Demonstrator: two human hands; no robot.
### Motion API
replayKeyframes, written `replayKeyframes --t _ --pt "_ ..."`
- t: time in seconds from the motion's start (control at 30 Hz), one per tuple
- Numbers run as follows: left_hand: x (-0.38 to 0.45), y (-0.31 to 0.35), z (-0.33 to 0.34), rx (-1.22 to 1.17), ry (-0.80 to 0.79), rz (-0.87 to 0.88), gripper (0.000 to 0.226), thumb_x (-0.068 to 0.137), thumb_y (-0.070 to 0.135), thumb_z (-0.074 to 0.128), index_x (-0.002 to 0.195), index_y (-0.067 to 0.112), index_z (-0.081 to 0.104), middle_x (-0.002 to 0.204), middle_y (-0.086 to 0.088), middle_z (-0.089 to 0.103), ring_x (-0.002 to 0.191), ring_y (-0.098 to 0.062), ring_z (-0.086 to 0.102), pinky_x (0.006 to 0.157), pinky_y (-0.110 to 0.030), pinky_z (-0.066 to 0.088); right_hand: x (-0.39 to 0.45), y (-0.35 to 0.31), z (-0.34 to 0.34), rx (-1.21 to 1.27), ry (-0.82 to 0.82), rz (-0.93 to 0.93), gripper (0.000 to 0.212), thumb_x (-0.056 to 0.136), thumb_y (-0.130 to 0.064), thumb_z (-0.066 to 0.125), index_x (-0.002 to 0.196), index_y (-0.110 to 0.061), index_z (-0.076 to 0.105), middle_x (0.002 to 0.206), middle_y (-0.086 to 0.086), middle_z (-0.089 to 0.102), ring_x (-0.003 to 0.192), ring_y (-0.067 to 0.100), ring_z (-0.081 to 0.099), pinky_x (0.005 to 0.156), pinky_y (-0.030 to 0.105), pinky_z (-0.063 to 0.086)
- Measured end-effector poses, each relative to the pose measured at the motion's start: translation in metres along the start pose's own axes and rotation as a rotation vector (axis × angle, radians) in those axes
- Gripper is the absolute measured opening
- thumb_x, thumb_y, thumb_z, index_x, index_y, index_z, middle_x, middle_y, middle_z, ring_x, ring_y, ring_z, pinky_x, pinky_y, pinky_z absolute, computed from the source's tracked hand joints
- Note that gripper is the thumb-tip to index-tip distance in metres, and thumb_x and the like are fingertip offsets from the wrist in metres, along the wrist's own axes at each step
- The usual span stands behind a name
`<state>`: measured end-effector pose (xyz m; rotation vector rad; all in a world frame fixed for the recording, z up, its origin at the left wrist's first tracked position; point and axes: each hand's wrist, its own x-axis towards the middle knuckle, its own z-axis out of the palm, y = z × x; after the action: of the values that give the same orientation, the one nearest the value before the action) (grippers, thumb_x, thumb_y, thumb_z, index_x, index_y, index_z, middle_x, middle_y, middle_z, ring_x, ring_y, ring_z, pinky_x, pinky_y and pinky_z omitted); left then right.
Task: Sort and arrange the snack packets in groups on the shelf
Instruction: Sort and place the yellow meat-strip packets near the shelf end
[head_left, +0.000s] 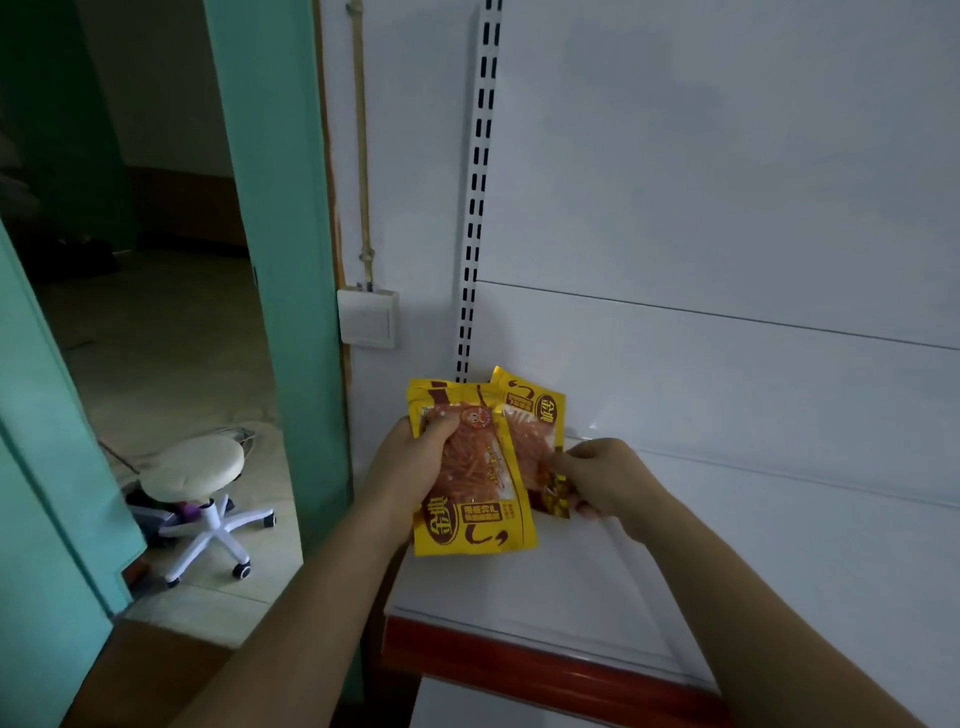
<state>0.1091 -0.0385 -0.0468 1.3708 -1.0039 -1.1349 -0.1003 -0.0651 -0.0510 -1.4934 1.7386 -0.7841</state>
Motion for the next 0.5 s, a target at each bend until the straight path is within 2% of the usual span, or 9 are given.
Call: replayKeyframes --t 0.07,0.13,0.2,0.27,0.33,0.4,0.5 --pt "0.0 -0.002 0.003 -0.023 -0.027 -0.004 0.018 0.099 0.04 0.062 0.101 0.026 0.074 0.1 -0.001 0.078 0.091 -0.024 0.074 0.084 -0.04 0.06 -0.001 0.005 -0.001 -0.002 0.038 -0.008 0.03 0.092 -0.028 0.069 0.069 -0.008 0.066 0.058 0.007 0.06 0.05 0.021 0.054 0.055 0.032 0.047" --pt "0.002 -0.003 0.003 -0.015 -0.001 0.05 0.02 0.097 0.044 0.062 0.096 0.029 0.076 0.097 0.002 0.078 0.092 -0.023 0.074 0.086 -0.041 0.06 -0.002 0.012 -0.005 -0.02 0.119 -0.014 0.03 0.091 -0.027 0.069 0.066 -0.011 0.064 0.061 0.008 0.063 0.052 0.023 0.056 0.058 0.036 0.047" --pt "0.005 -0.002 -0.002 -0.046 0.092 0.117 0.022 0.093 0.049 0.061 0.089 0.035 0.077 0.097 0.004 0.078 0.095 -0.024 0.073 0.091 -0.047 0.059 -0.003 0.019 -0.013 -0.01 0.178 -0.008 0.028 0.09 -0.027 0.07 0.067 -0.011 0.065 0.063 0.009 0.065 0.052 0.023 0.056 0.059 0.037 0.047" --pt "0.009 0.0 -0.007 -0.091 0.183 0.144 0.023 0.096 0.049 0.058 0.094 0.033 0.075 0.101 0.004 0.076 0.099 -0.025 0.072 0.092 -0.046 0.057 -0.003 0.028 -0.024 -0.012 0.21 0.011 0.027 0.091 -0.025 0.07 0.069 -0.01 0.066 0.062 0.009 0.065 0.054 0.025 0.058 0.059 0.038 0.049" --pt "0.011 -0.001 -0.007 -0.087 0.183 0.13 0.022 0.099 0.047 0.057 0.099 0.032 0.074 0.102 0.004 0.075 0.099 -0.025 0.072 0.091 -0.046 0.058 -0.001 0.037 -0.034 -0.053 0.239 0.026 0.028 0.089 -0.028 0.07 0.069 -0.01 0.068 0.067 0.013 0.069 0.067 0.034 0.067 0.069 0.045 0.056" --pt "0.013 -0.005 -0.001 -0.109 0.131 0.076 0.019 0.097 0.047 0.061 0.095 0.036 0.076 0.102 0.001 0.077 0.097 -0.028 0.074 0.089 -0.052 0.06 0.001 0.043 -0.039 -0.117 0.226 0.036 0.032 0.089 -0.03 0.068 0.071 -0.005 0.067 0.074 0.018 0.072 0.079 0.039 0.07 0.076 0.048 0.057" --pt "0.016 -0.01 0.011 -0.063 0.098 0.039 0.019 0.098 0.045 0.061 0.097 0.032 0.075 0.102 0.0 0.078 0.096 -0.028 0.075 0.087 -0.055 0.061 0.004 0.041 -0.042 -0.289 0.17 0.044 0.036 0.092 -0.032 0.063 0.07 -0.004 0.063 0.07 0.013 0.07 0.075 0.033 0.067 0.069 0.037 0.053"
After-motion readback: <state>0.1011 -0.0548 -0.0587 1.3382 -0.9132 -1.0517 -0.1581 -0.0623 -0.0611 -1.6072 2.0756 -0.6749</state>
